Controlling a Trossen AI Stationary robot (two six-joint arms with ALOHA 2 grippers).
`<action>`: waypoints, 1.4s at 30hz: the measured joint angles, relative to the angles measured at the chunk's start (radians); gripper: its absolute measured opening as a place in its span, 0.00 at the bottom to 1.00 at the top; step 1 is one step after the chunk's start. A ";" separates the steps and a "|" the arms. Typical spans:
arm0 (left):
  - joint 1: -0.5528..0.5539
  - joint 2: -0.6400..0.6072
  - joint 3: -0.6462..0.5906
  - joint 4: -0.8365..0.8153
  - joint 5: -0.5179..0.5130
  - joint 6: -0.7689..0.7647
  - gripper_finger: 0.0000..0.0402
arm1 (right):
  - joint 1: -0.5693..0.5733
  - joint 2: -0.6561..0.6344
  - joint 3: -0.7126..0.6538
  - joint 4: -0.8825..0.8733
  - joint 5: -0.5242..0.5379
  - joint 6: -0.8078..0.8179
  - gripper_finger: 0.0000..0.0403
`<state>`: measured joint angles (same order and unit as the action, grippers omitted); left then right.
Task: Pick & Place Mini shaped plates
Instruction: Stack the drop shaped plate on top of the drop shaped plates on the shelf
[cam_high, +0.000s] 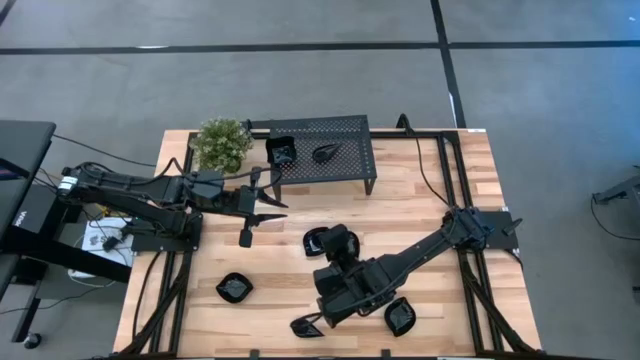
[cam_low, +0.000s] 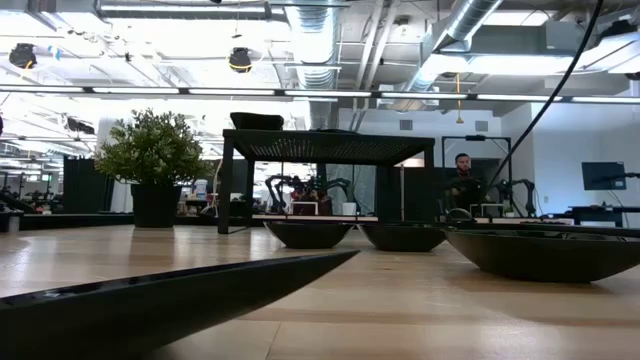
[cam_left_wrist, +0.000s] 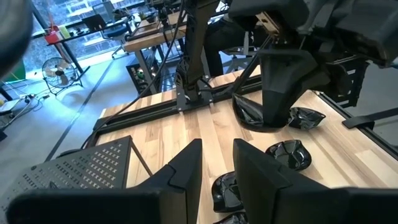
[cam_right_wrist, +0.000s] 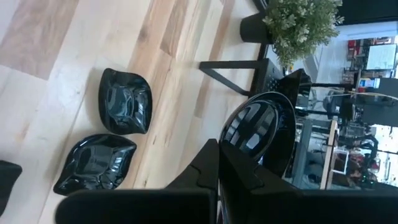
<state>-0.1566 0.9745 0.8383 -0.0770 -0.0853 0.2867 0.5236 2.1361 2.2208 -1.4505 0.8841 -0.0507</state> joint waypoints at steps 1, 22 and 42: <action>0.000 0.000 0.000 0.002 0.000 0.000 0.23 | -0.002 0.000 0.000 0.004 0.000 -0.003 0.00; 0.000 0.001 0.000 0.021 0.000 0.000 0.23 | -0.357 -0.227 0.000 0.149 -0.386 -0.172 0.00; 0.000 0.001 0.000 0.049 -0.001 0.000 0.23 | -0.691 -0.161 -0.001 0.192 -0.599 -0.268 0.00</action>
<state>-0.1562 0.9752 0.8379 -0.0280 -0.0860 0.2871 -0.1671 1.9750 2.2200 -1.2586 0.2848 -0.3192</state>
